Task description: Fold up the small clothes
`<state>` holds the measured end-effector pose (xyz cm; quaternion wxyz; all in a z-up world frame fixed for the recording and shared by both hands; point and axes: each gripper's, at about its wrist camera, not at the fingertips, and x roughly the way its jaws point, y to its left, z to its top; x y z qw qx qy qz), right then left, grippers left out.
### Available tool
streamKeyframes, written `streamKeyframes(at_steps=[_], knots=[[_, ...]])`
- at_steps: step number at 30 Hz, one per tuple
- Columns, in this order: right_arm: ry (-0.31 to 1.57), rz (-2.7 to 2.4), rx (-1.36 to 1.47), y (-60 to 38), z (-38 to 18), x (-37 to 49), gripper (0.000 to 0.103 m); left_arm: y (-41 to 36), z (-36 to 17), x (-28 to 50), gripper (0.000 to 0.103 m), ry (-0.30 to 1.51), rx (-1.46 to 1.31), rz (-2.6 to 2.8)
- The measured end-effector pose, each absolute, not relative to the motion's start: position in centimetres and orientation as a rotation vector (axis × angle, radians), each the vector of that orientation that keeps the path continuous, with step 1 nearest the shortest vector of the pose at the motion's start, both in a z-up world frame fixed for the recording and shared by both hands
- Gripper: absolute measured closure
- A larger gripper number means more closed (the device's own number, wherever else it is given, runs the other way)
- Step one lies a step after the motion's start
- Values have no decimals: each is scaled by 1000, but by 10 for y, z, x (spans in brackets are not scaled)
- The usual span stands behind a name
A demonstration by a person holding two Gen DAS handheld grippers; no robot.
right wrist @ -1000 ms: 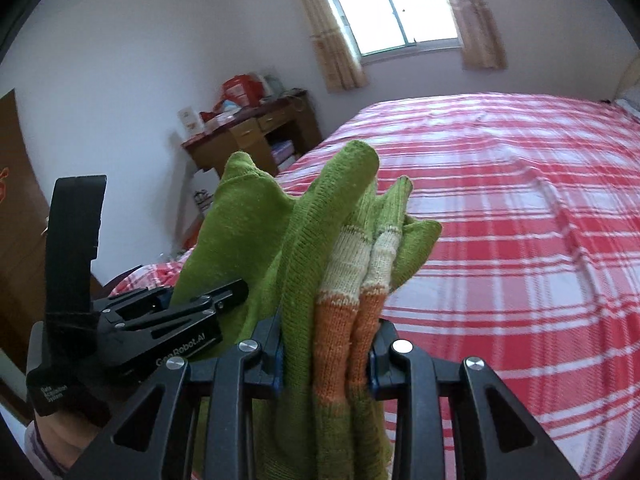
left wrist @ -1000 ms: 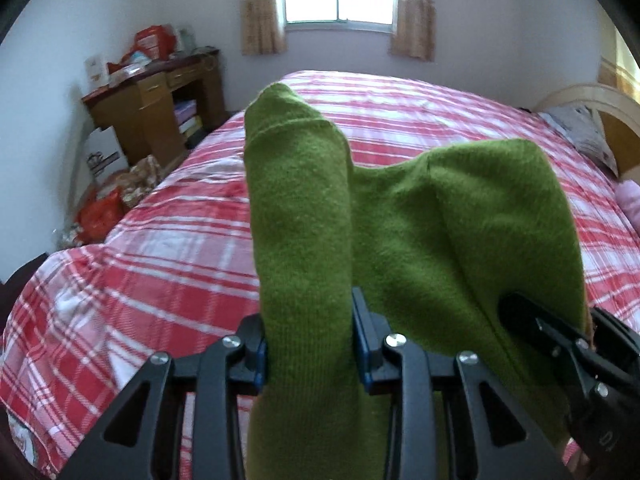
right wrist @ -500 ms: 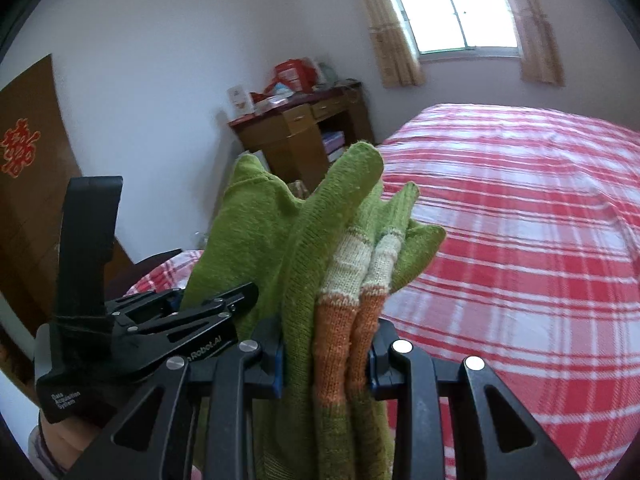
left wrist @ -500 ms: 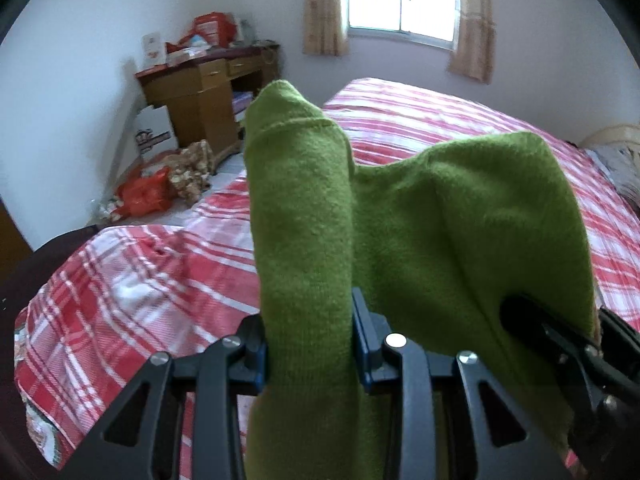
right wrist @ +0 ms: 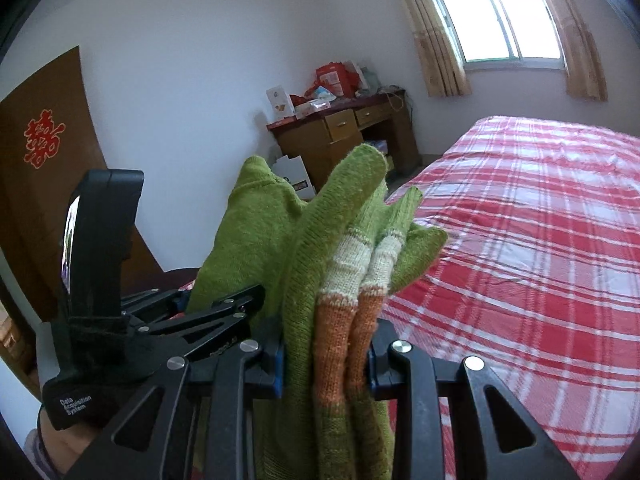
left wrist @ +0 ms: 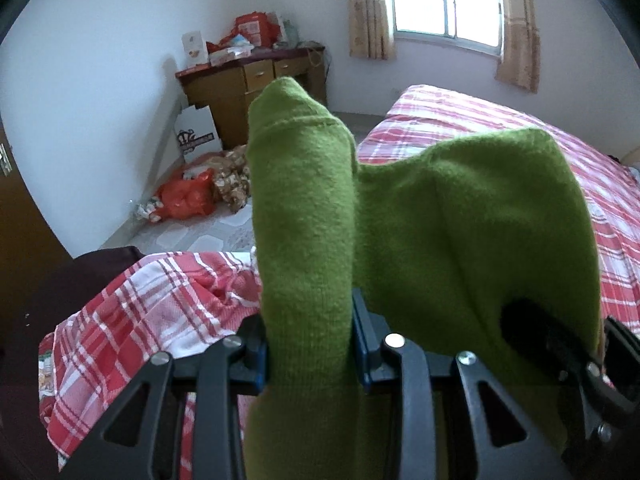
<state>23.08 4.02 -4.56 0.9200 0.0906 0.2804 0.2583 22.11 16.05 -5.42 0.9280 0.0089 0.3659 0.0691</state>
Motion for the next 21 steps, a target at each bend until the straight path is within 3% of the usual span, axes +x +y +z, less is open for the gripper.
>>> streamKeyframes(at_steps=[21], knots=[[671, 443, 146, 35, -105, 299, 74, 158, -87, 262, 69, 794, 48, 198]])
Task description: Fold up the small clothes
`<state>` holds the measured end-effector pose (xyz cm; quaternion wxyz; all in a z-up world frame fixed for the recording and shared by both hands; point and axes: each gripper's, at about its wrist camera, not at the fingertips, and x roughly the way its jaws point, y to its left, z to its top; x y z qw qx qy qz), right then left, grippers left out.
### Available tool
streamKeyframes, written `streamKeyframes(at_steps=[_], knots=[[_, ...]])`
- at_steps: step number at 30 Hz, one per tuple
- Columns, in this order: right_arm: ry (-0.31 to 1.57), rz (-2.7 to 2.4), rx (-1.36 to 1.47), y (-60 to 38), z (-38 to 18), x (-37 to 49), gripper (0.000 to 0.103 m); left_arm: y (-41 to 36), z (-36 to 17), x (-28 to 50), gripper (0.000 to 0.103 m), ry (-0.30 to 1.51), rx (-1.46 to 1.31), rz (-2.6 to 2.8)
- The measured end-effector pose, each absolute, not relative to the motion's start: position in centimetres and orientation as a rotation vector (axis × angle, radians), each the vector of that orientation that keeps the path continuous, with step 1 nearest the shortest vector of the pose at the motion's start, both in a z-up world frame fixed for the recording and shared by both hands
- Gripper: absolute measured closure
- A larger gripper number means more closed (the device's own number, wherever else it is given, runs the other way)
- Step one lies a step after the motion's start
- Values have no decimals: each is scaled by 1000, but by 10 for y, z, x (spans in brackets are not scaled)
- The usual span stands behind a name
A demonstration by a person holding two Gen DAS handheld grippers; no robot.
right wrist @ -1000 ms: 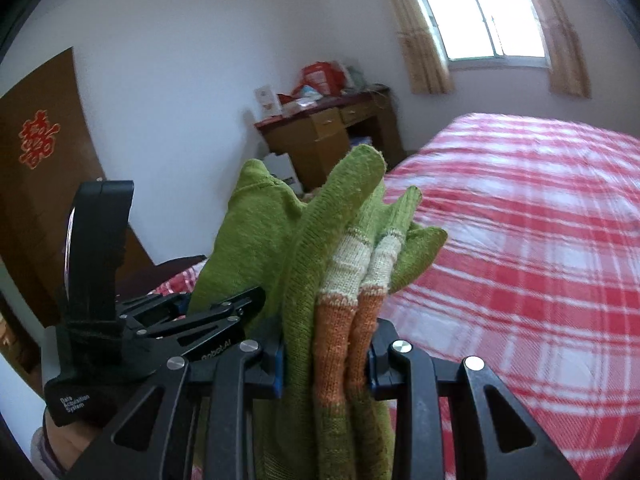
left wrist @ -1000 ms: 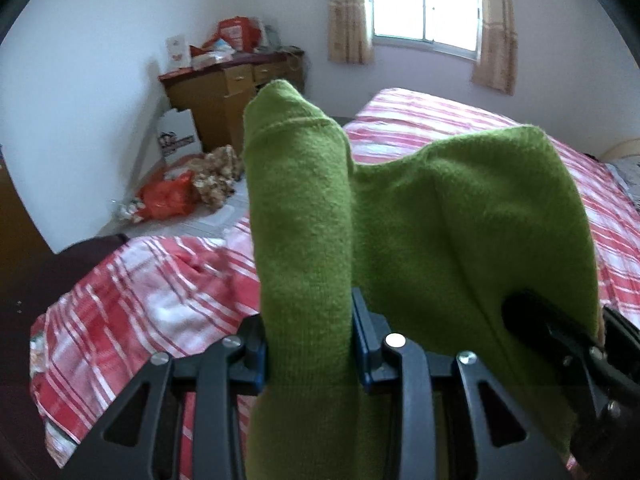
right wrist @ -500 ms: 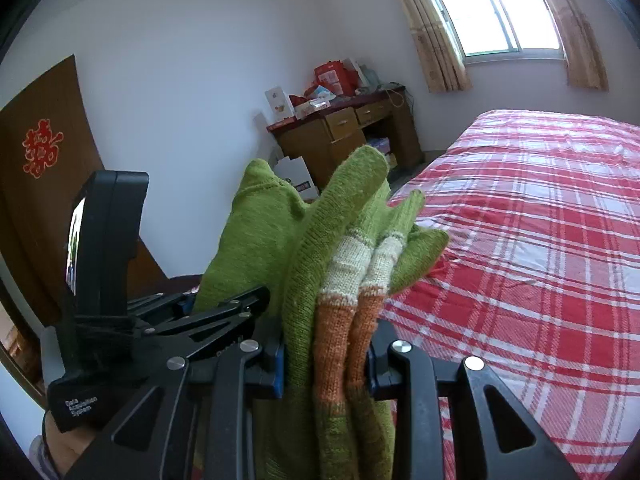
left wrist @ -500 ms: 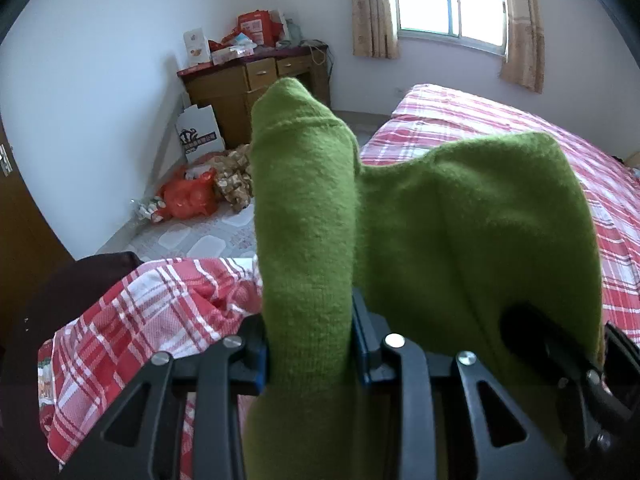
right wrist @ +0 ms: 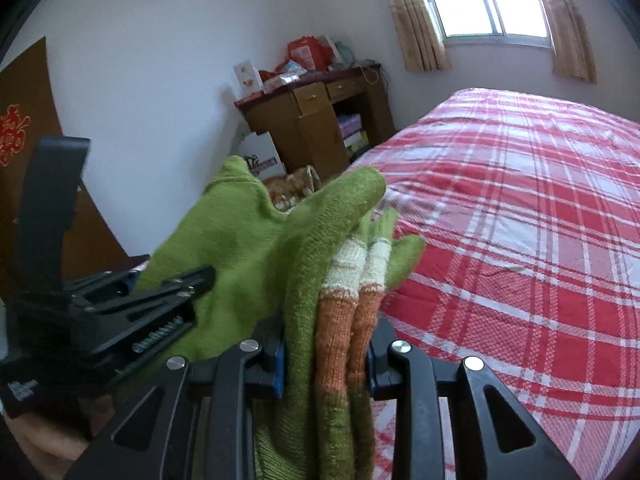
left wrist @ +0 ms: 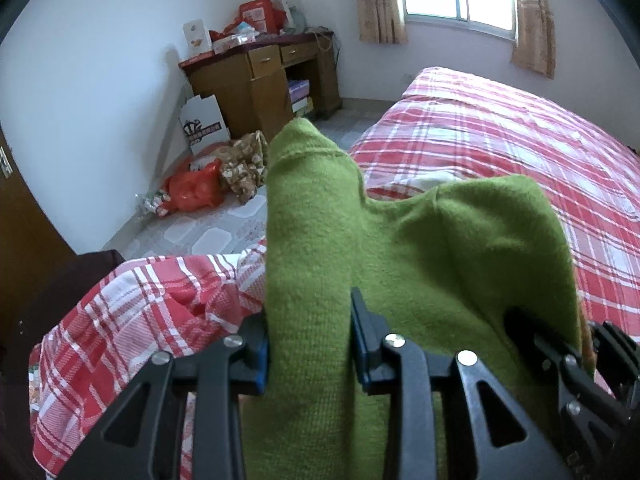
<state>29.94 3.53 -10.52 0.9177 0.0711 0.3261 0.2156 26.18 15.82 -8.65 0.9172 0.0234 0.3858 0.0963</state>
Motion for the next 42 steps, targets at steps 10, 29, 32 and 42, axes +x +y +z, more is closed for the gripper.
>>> streamKeyframes(at_steps=[10, 29, 32, 42], knots=[[789, 465, 280, 19, -126, 325, 73, 156, -97, 270, 65, 800, 51, 210], [764, 359, 261, -1, -116, 282, 42, 170, -92, 252, 21, 781, 61, 197], [724, 380, 324, -22, -111, 254, 42, 183, -84, 216, 14, 760, -15, 155], [828, 495, 334, -4, -146, 229, 33, 186, -123, 168, 13, 807, -220, 13]])
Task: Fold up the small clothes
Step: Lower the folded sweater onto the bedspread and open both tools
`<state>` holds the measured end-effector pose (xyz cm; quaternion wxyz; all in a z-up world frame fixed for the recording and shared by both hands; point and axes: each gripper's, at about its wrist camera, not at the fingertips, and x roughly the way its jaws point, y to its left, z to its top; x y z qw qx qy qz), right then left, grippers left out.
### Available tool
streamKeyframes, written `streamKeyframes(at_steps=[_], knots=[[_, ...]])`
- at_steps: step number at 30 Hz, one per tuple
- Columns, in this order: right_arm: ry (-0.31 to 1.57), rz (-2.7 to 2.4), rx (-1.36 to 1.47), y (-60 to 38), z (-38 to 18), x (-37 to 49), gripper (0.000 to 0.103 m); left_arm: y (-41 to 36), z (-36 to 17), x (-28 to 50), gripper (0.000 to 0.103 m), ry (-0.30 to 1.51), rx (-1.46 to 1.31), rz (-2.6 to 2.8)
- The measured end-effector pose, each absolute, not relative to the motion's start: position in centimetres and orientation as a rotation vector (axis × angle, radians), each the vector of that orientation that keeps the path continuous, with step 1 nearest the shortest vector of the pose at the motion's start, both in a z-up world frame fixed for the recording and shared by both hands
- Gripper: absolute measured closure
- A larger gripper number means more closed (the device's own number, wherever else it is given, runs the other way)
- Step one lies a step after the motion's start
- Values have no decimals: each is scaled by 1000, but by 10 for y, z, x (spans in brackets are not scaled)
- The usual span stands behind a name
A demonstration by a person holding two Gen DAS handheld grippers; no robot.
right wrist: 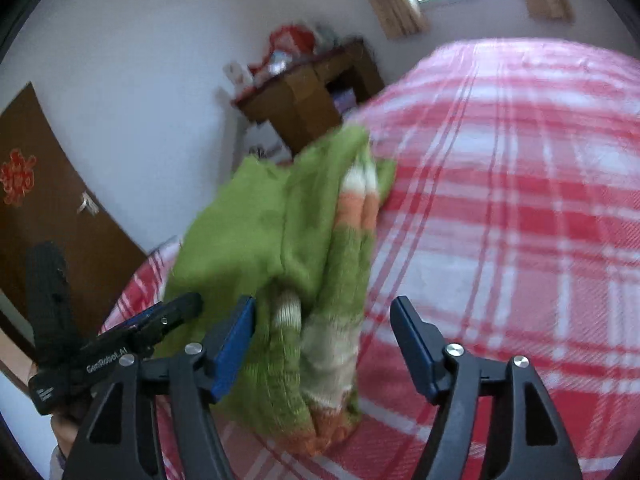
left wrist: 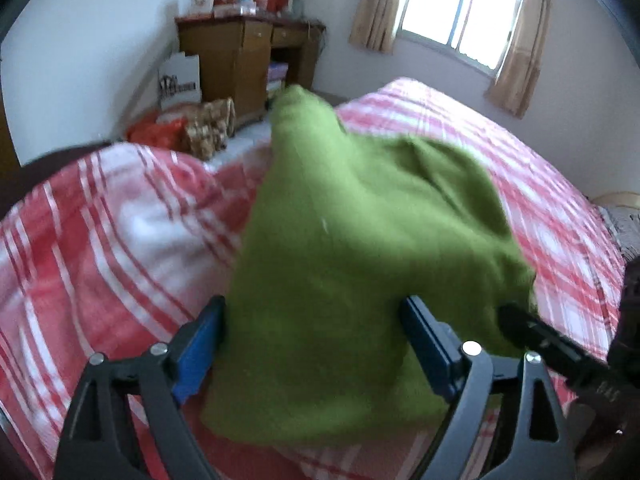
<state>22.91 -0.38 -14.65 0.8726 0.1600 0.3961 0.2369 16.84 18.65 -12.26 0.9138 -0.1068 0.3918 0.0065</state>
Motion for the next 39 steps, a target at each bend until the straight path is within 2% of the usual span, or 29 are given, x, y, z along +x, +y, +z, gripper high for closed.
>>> streamKeyframes(at_steps=[3, 4, 5, 6, 9, 11, 14, 19, 21, 23, 28, 30, 35, 39], knots=[[789, 498, 264, 6, -150, 216, 33, 179, -130, 168, 11, 813, -207, 12], [789, 482, 199, 14, -150, 213, 37, 177, -130, 170, 11, 816, -196, 17], [785, 468, 153, 20, -149, 210, 55, 175, -130, 171, 14, 820, -191, 20], [795, 478, 135, 26, -150, 208, 61, 174, -129, 171, 17, 824, -196, 16], [821, 471, 158, 30, -148, 207, 73, 173, -122, 169, 30, 836, -193, 30], [867, 479, 248, 22, -146, 211, 82, 174, -119, 164, 44, 839, -183, 45], [921, 507, 394, 7, -143, 211, 84, 176, -112, 162, 52, 883, -172, 68], [938, 521, 412, 3, -134, 197, 84, 167, -107, 151, 52, 926, -121, 90], [930, 489, 357, 3, -137, 191, 84, 162, -117, 148, 50, 938, -88, 104], [942, 459, 332, 4, -148, 188, 84, 162, -123, 148, 42, 937, -71, 128], [909, 430, 303, 2, -151, 175, 78, 159, -122, 137, 37, 915, 1, 155], [897, 413, 281, 0, -146, 166, 75, 161, -120, 130, 37, 911, -3, 158], [799, 335, 193, -7, -120, 129, 74, 160, -113, 110, 34, 874, 28, 191], [692, 263, 104, -7, -95, 100, 74, 158, -100, 89, 23, 813, 45, 200]])
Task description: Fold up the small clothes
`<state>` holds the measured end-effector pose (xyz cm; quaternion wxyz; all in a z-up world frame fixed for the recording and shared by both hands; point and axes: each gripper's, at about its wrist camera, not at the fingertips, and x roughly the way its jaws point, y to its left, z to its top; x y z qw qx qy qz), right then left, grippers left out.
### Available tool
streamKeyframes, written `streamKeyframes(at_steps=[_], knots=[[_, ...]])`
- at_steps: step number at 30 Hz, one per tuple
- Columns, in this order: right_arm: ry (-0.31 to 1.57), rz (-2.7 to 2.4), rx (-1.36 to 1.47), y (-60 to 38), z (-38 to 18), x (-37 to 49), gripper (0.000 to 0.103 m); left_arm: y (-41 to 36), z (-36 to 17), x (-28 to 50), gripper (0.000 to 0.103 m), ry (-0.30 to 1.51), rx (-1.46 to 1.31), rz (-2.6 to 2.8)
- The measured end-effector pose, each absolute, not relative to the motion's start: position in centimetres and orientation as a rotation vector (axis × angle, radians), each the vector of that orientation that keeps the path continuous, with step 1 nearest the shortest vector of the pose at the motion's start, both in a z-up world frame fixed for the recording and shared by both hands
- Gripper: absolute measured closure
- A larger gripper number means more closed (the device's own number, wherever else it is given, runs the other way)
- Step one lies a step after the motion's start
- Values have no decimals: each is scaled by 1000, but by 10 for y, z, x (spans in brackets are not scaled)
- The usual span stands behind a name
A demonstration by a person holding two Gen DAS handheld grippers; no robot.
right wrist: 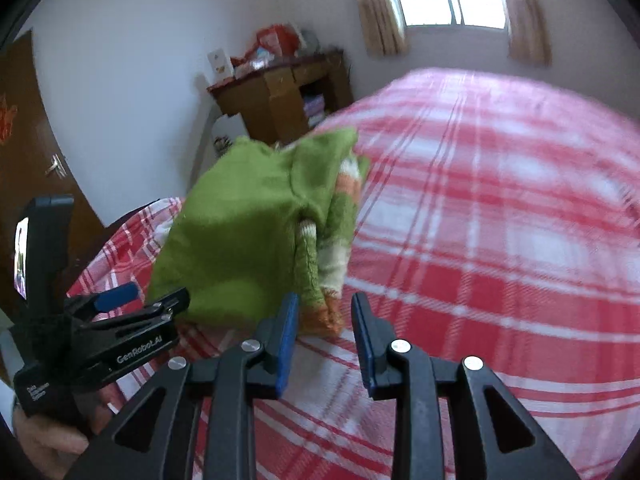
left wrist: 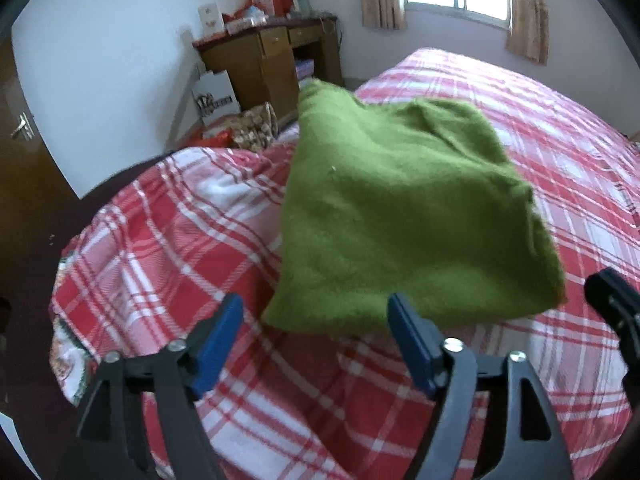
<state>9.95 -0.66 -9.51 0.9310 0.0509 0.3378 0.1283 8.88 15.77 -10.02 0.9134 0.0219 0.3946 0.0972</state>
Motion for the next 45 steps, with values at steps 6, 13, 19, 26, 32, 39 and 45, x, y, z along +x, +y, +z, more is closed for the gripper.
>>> streamKeyframes(at_steps=[6, 13, 19, 26, 32, 39, 45], knots=[[565, 204, 62, -3, -62, 60, 39, 160, -69, 57, 2, 680, 50, 206], [477, 169, 31, 0, -35, 19, 38, 168, -37, 17, 0, 557, 22, 195], [390, 153, -26, 7, -8, -10, 38, 165, -11, -10, 0, 457, 35, 200], [280, 143, -40, 9, 25, -36, 36, 165, 17, -32, 0, 387, 27, 207], [191, 147, -14, 10, 59, -47, 32, 164, 36, -46, 0, 331, 43, 221], [154, 161, 62, 11, 76, -52, 30, 162, 47, -60, 0, 275, 48, 209], [166, 144, 46, 15, 68, -59, 30, 160, 45, -59, 0, 290, 41, 201]])
